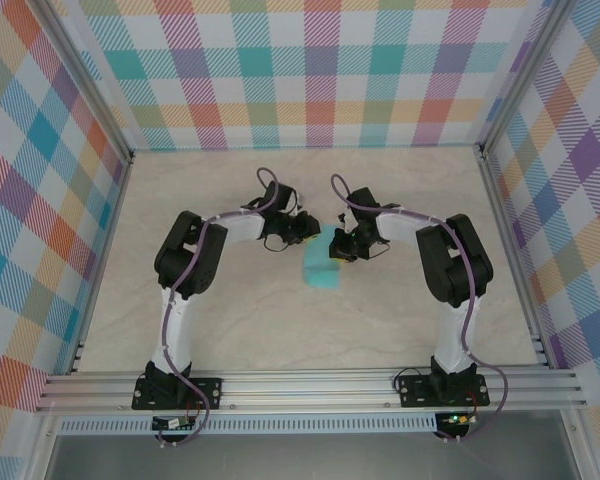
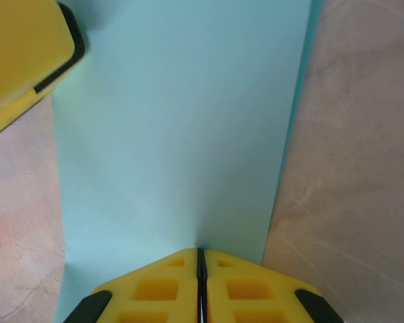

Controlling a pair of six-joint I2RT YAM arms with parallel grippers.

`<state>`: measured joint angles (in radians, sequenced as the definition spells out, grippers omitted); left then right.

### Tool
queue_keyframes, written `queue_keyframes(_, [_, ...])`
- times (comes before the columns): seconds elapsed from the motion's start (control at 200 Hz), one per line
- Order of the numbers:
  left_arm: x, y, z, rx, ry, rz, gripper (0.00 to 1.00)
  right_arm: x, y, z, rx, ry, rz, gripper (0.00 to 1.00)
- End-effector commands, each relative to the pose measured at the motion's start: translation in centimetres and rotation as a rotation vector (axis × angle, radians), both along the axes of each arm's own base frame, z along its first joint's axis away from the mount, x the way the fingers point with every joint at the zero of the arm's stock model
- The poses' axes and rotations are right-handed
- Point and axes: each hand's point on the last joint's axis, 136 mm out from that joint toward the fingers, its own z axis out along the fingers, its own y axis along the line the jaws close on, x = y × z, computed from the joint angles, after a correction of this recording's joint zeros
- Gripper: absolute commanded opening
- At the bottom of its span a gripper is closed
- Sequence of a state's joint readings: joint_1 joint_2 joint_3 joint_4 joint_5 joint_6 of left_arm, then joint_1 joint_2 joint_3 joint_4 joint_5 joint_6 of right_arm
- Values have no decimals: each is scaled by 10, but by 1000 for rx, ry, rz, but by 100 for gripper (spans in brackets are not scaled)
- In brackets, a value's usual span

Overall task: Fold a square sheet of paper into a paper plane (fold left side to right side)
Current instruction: First fold the square sheet of paper in half at the center of the table.

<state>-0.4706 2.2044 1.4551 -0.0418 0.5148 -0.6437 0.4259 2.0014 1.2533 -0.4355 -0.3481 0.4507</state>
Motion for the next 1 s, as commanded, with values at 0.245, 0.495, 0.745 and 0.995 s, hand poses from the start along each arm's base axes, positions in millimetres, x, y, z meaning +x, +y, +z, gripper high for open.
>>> queue_keyframes(0.245, [43, 15, -13, 106, -57, 94, 24, -36, -40, -56, -228, 147, 1, 10])
queue_keyframes(0.495, [43, 23, -7, 96, -73, 86, 25, -35, -36, -54, -202, 147, 1, 10])
queue_keyframes(0.745, [30, 30, 73, 86, -230, 28, 30, -33, -31, -50, -176, 135, -8, 10])
queue_keyframes(0.995, [-30, -1, 71, -1, -181, -79, 30, -31, -28, -47, -160, 127, -12, 10])
